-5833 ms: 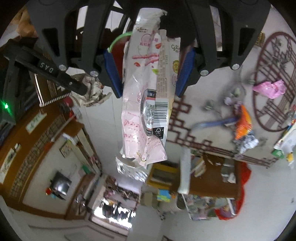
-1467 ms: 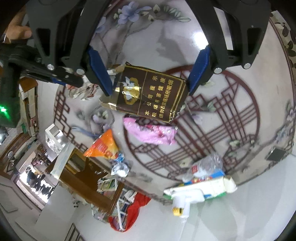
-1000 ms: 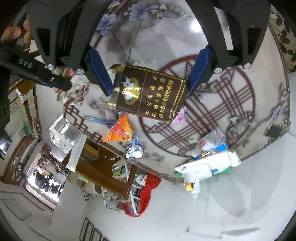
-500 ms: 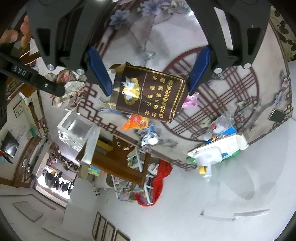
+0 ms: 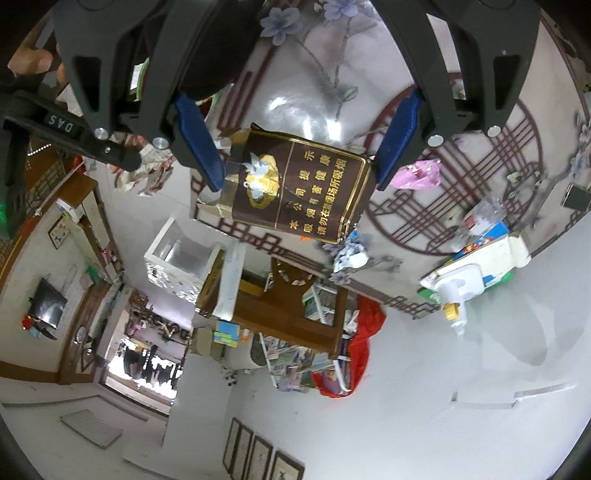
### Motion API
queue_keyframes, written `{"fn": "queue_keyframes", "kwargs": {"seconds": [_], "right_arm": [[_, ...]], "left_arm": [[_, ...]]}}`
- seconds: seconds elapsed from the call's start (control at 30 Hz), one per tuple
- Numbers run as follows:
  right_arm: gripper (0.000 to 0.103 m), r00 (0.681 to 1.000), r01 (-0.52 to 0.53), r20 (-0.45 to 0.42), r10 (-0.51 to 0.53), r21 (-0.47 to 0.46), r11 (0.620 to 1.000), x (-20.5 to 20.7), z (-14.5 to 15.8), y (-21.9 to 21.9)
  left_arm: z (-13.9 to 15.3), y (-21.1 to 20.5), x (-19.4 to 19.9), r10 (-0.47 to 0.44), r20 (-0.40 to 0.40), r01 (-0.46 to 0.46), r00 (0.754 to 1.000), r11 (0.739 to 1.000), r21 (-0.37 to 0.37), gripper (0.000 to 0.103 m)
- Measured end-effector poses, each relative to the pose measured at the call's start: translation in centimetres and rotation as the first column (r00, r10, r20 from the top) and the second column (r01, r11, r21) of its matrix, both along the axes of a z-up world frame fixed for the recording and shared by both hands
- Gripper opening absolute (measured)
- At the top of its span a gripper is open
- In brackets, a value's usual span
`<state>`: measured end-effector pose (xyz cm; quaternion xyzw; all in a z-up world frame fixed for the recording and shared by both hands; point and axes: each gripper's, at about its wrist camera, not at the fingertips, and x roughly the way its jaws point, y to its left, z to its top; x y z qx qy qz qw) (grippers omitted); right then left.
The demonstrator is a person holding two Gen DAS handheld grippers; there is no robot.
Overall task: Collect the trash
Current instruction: 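Carry the brown box and crumpled paper over the red bin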
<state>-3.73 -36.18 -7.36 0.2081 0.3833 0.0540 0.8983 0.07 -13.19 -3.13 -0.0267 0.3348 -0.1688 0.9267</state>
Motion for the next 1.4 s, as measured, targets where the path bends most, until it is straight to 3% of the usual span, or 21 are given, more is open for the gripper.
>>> {"fn": "queue_keyframes", "kwargs": {"seconds": [0.73,1.4], "right_arm": [[0.029,0.98,0.192,-0.052,-0.19,0.029,0.981,-4.1,-2.1,-7.4],[0.029,0.907,0.403,-0.157,-0.391,0.049,0.914,-8.6,-5.4,-14.8]], "left_arm": [[-1.5,-6.1,0.3,-0.146,-0.074,0.144,0.987,0.989,-0.028,0.079],[-4.8,-17.5,0.1,-0.377,-0.173,0.378,0.91,0.925,-0.029,0.079]]}}
